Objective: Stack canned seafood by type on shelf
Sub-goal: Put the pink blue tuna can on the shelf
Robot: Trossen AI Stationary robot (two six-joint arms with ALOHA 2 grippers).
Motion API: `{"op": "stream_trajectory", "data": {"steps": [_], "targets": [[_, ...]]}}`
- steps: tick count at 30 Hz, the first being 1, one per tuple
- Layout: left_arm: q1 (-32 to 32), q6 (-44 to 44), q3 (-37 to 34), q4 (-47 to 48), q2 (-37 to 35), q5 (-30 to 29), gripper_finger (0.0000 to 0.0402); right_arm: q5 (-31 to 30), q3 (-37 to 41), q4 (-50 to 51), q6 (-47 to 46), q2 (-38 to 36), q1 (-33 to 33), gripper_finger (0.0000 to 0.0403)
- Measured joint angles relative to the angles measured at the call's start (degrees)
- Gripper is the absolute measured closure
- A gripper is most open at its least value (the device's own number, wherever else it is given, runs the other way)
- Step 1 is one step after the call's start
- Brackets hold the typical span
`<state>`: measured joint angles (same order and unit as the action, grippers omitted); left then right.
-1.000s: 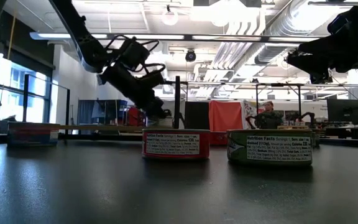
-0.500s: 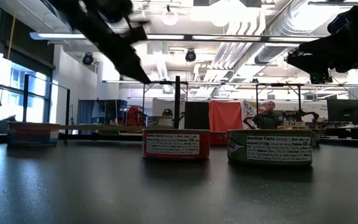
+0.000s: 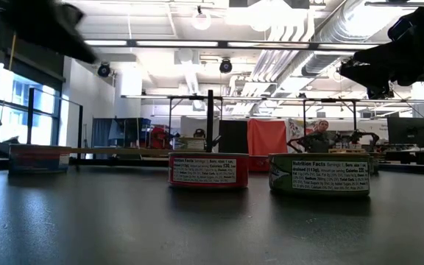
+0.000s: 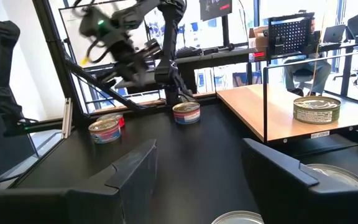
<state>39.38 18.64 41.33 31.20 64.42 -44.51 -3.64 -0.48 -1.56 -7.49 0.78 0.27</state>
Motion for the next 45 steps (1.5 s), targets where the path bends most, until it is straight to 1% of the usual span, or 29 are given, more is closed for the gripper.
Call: {"op": "stream_trajectory", "data": {"steps": [2,4,8,10,11,14,18,21,23,25,27,29,35,38,41,45], "targets": [[4.57,5.36,0.47,3.90,0.77,-0.21,0.0397,0.00,0.00,0.00,0.01,0.00,-0.01,0.0179],[7.74,14.18,0.65,9.93,1.33,-0.50,0.0400,0.00,0.01,-0.01,0.00,0.00,0.00,0.0179],[8.58,38.03,0.65,25.53,1.44,-0.11,0.0399,0.01,0.00,-0.02,0.00,0.00,-0.01,0.0179],[8.19,46.60,0.57,31.10,1.44,0.45,0.0394,0.00,0.01,-0.02,0.02,0.00,0.00,0.0179],[7.98,48.49,0.30,32.26,1.43,0.70,0.0389,0.00,0.01,-0.01,0.02,0.00,-0.01,0.0179],[6.80,49.95,-1.36,31.52,1.42,1.35,0.0358,0.00,0.01,-0.01,0.01,0.00,-0.01,0.0179],[4.42,50.26,-4.55,30.93,1.42,3.97,0.0295,0.00,0.01,-0.02,0.02,0.00,-0.01,0.0179],[2.32,50.22,-7.67,30.34,1.53,4.22,0.0250,0.00,0.00,-0.02,0.01,0.00,0.00,0.0179],[0.57,50.12,-9.60,29.43,1.71,4.67,0.0228,0.02,0.00,-0.01,0.01,0.00,-0.01,0.0179],[-0.91,48.42,-11.38,27.92,1.70,5.88,0.0218,0.01,0.01,-0.02,0.01,0.00,-0.01,0.0179],[-2.11,45.47,-12.77,24.67,1.71,6.16,0.0215,0.00,-0.01,0.00,0.02,0.00,0.01,0.0179],[-3.38,43.27,-14.55,21.07,2.02,7.34,0.0221,0.00,0.01,0.00,0.02,0.00,-0.01,0.0179],[-7.25,37.48,-16.18,6.35,1.84,5.13,0.0269,0.02,0.01,-0.01,0.02,0.00,0.00,0.0179],[-8.77,33.69,-16.23,-2.95,1.93,2.79,0.0282,0.00,0.00,-0.01,0.01,0.07,0.00,0.0179],[-10.06,25.59,-16.21,-11.06,1.90,1.94,0.0280,0.00,0.01,-0.01,0.02,0.07,0.01,0.0179],[-10.54,14.26,-16.23,-16.75,1.77,2.48,0.0261,0.01,0.01,-0.01,0.01,0.07,0.01,0.0179]]}}
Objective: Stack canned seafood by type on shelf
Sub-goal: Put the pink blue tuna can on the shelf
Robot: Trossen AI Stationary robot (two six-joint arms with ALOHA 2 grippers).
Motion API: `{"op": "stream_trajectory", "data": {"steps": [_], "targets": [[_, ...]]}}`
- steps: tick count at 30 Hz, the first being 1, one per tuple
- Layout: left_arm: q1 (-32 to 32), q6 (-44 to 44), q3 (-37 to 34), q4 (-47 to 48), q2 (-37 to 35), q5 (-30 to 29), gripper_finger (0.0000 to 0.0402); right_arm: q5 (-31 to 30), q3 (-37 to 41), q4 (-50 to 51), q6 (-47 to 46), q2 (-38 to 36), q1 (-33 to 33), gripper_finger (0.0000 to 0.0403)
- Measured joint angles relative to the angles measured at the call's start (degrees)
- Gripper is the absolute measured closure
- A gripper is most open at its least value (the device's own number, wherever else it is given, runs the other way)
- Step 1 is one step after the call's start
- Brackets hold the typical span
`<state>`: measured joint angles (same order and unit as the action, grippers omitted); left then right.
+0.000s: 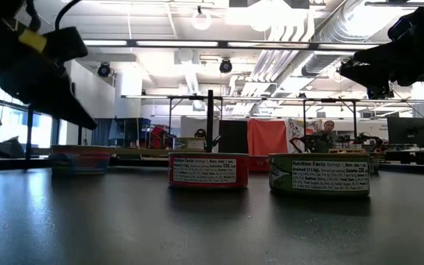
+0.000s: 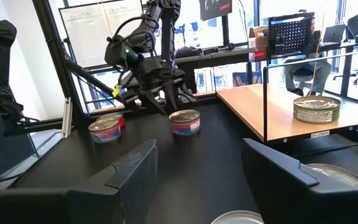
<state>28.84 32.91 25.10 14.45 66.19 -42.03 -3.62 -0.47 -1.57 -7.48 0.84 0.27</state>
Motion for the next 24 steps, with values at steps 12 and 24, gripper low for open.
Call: {"op": "stream_trajectory", "data": {"steps": [12,24], "targets": [[0.80,-19.60,0.02,7.64,1.85,3.98,0.0204,0.00,0.00,-0.01,-0.01,0.00,0.00,0.0179],[0.81,-16.89,0.46,7.93,13.91,-1.94,0.0320,0.00,0.00,-0.01,0.01,0.00,-0.02,0.0179]]}}
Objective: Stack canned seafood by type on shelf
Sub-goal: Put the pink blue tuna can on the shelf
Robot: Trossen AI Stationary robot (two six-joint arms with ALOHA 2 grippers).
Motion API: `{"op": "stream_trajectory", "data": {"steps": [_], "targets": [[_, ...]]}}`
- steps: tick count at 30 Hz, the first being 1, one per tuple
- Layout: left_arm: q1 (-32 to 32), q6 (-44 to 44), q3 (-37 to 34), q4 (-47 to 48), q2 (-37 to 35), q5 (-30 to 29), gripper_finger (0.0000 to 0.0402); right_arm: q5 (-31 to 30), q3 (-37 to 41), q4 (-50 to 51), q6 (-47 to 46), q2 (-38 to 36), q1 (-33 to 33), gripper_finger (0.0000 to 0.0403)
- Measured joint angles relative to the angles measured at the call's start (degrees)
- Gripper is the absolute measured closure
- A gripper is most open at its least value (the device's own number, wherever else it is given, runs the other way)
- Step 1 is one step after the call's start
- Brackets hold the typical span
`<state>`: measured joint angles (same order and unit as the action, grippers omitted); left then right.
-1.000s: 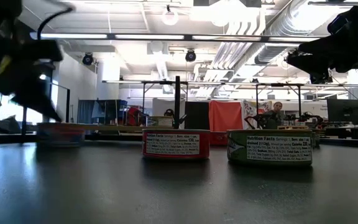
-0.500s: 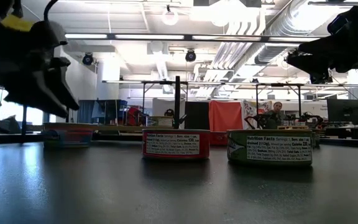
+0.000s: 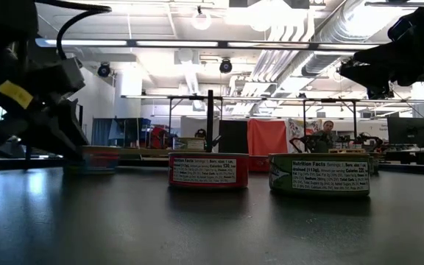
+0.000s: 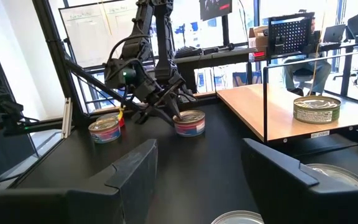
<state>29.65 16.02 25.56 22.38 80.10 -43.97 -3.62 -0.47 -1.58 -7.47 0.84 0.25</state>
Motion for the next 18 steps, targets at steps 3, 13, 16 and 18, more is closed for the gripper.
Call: {"op": "stream_trajectory", "data": {"steps": [3,13,16,18], "targets": [[0.00,0.22,0.00,-1.72,1.11,-1.85,0.0367,-0.01,0.00,0.02,-0.02,0.00,0.02,0.0179],[0.39,-1.58,5.28,0.72,1.39,-0.55,0.0401,-0.02,-0.01,0.00,0.00,0.00,0.00,0.0179],[0.78,-1.56,8.55,5.18,1.44,1.08,0.0401,0.00,0.00,0.02,-0.02,0.00,0.00,0.0179],[1.00,-1.56,10.21,7.44,1.48,1.04,0.0401,0.00,0.00,0.01,-0.02,0.00,0.00,0.0179]]}}
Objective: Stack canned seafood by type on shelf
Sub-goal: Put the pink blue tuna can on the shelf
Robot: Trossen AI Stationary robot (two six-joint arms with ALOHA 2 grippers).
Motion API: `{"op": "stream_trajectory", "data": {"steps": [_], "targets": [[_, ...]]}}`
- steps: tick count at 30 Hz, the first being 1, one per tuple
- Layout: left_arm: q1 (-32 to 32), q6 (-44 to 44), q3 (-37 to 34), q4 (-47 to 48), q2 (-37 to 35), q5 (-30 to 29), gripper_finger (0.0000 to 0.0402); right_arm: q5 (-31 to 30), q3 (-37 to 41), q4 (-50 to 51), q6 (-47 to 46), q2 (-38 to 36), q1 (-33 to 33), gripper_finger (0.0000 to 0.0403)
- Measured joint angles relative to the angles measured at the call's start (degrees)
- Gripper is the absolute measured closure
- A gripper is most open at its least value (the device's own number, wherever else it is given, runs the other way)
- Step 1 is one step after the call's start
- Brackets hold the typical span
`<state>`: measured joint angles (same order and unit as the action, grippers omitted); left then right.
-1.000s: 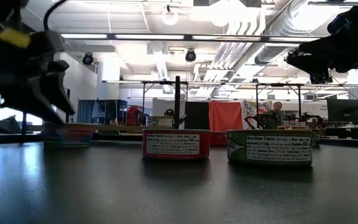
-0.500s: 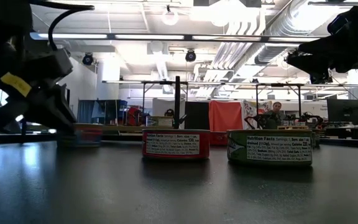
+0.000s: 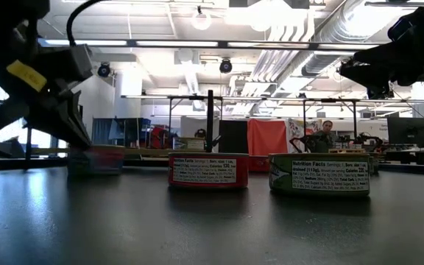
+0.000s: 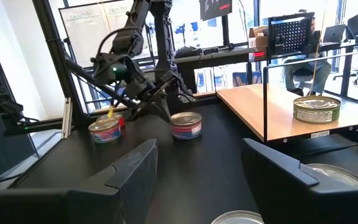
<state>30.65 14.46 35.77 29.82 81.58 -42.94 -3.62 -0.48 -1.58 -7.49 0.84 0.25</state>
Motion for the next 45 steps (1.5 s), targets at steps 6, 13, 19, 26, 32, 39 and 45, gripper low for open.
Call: {"op": "stream_trajectory", "data": {"steps": [6,13,19,26,32,39,45], "targets": [[0.27,-0.02,1.44,1.42,-0.11,-1.75,0.0401,-0.02,0.01,0.02,0.02,0.00,0.00,0.0179],[0.27,0.87,1.46,0.41,-0.15,-2.54,0.0401,0.00,0.01,0.01,0.00,0.00,0.01,0.0179],[0.27,6.72,0.63,-1.57,-0.20,-0.99,0.0401,-0.02,0.01,0.02,0.01,0.00,0.01,0.0179],[0.31,10.82,0.00,-1.68,-0.22,-1.27,0.0335,-0.02,-0.01,0.00,0.02,0.02,0.00,0.0179],[0.31,6.12,-0.77,-2.32,-0.26,-0.85,0.0241,-0.01,0.01,0.02,0.00,0.01,0.01,0.0179],[-1.09,2.79,-8.31,-9.24,-0.46,-1.48,0.0218,-0.02,0.01,0.01,0.00,0.02,0.02,0.0179],[-0.96,2.53,-13.40,-19.16,-0.52,-4.22,0.0295,-0.02,0.01,0.02,0.00,0.02,0.00,0.0179]]}}
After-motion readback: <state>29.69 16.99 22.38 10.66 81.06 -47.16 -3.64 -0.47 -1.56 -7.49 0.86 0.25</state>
